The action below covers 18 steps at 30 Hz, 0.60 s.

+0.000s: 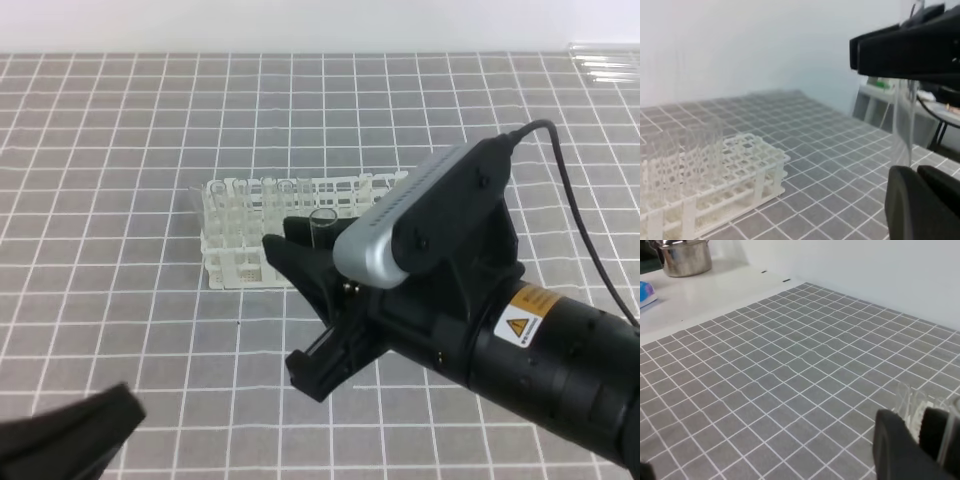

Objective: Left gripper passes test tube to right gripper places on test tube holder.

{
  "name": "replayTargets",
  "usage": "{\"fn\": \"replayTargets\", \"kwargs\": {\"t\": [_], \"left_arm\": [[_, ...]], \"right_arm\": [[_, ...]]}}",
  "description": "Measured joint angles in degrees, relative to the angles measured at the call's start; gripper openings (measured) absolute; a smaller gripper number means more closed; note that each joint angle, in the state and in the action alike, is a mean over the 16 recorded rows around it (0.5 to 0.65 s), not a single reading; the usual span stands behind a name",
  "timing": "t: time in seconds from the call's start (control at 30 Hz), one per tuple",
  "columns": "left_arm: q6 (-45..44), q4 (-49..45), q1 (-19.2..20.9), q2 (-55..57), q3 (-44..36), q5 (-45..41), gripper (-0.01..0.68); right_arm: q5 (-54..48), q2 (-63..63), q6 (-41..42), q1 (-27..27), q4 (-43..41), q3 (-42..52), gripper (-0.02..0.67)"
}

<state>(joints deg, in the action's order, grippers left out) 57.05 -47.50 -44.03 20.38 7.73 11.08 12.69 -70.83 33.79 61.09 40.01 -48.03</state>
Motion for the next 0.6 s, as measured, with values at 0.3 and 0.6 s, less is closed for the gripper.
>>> {"fn": "replayTargets", "kwargs": {"t": [0.3, 0.6], "left_arm": [[7.6, -4.4, 0.0, -9.0, -6.4, -4.4, 0.000], [8.7, -4.8, 0.0, -10.5, -8.1, -9.4, 0.000]], "right_arm": [[-0.5, 0.0, 0.1, 0.0, 0.0, 0.1, 0.086], [-0.6, 0.0, 0.1, 0.0, 0.0, 0.1, 0.086]]}}
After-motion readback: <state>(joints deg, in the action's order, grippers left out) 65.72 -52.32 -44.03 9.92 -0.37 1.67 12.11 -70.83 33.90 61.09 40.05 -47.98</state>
